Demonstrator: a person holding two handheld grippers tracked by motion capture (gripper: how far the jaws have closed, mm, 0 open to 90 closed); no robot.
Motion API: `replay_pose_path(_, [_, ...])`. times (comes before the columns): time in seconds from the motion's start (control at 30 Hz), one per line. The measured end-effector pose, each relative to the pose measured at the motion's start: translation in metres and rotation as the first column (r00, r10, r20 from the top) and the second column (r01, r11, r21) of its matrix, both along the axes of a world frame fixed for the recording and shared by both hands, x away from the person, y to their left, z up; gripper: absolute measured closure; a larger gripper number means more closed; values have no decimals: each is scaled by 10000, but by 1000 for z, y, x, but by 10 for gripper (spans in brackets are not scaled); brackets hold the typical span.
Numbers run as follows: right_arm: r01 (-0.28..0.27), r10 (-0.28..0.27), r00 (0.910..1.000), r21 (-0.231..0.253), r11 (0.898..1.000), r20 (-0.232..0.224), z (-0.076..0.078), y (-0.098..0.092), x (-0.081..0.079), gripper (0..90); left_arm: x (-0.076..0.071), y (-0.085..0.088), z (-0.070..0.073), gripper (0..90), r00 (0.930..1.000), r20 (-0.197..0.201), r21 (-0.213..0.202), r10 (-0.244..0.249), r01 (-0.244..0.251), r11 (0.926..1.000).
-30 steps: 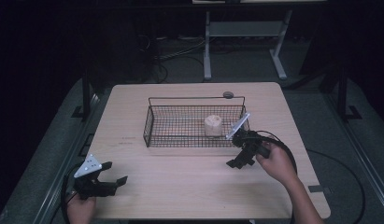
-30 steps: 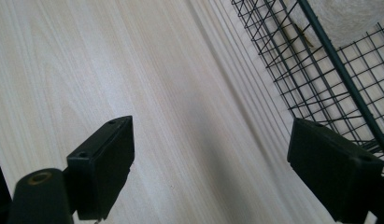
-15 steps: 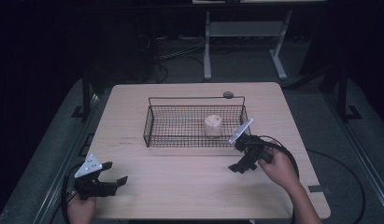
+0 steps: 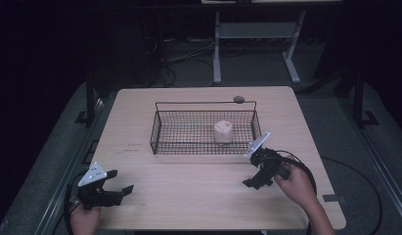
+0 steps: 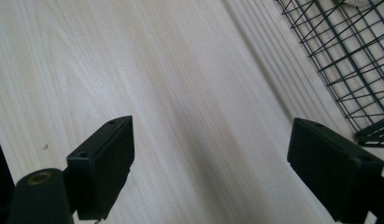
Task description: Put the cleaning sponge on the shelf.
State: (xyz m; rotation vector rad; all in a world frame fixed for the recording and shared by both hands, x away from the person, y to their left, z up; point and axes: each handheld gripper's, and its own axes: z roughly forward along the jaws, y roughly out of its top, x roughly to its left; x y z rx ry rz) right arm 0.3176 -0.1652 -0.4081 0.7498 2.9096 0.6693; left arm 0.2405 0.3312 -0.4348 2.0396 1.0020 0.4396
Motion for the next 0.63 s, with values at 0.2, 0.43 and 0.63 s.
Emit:
replay_pose_path(0.2, [34, -35, 10000, 101, 9999, 48, -4, -3, -6, 145, 1, -1, 0, 137, 10000, -20, 40, -58, 58, 10000])
replay_pose_path(0.43, [66, -67, 10000, 148, 9999, 27, -9, -6, -14, 145, 1, -2, -1, 137, 10000, -52, 24, -82, 82, 10000])
replay_pose_path(0.63, [154, -156, 9998, 243, 9996, 82, -13, -9, -21, 145, 3, -4, 0, 137, 9999, -27, 52, -125, 125, 9999])
